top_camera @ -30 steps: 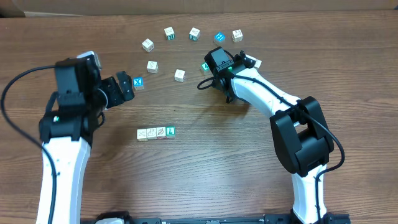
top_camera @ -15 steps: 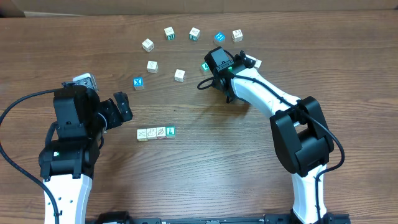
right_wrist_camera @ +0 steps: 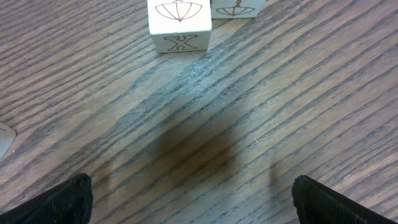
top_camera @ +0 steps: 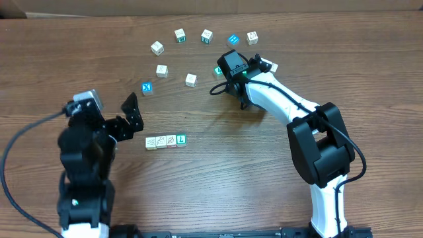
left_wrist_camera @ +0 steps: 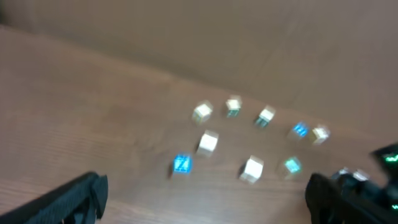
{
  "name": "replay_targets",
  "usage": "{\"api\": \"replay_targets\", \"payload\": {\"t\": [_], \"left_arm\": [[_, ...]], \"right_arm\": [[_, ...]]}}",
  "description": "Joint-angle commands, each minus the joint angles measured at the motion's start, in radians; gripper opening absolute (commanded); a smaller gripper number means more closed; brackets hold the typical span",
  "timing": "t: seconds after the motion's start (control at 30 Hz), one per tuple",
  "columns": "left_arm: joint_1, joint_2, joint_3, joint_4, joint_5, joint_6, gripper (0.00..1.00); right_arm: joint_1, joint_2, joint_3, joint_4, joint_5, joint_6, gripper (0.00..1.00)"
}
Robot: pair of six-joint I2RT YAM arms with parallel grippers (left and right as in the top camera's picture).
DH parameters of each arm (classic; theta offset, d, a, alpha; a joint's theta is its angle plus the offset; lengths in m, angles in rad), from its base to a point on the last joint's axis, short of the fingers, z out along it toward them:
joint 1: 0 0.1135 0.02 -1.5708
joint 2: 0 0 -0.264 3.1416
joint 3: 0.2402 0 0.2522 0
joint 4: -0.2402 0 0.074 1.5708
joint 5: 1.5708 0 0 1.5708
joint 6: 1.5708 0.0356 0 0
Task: Form a horizontal line
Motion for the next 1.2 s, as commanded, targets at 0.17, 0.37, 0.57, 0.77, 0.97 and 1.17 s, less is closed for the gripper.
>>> {"api": "replay_targets", "payload": {"t": [0.17,0.37,0.57,0.77,0.97,1.17], "left_arm": [[-0.050,-0.248,-0.274,0.362,0.031,0.028,0.99],[-0.053,-0.463,-0.426,0.490,0.023,0.063,1.00],[-0.053,-0.611,-0.515,0.491,0.016,0.079,1.00],[-0.053,-0.741,-0.595,0.491,0.016,0.079,1.00],[-0.053,-0.744,-0.633,0.598,0.020,0.070,1.00],[-0.053,-0.744,-0.639,0.629,0.024,0.071,0.99]], "right_arm": [[0.000,-0.028,-0.006,0.001,0.013,0.004,1.00],[0.000,-0.028,-0.006,0.001,0.013,0.004,1.00],[0.000,-0.028,-0.006,0.001,0.013,0.004,1.00],[0.000,-0.028,-0.006,0.001,0.013,0.004,1.00],[0.000,-0.028,-0.006,0.001,0.013,0.004,1.00],[0.000,-0.028,-0.006,0.001,0.013,0.004,1.00]]}}
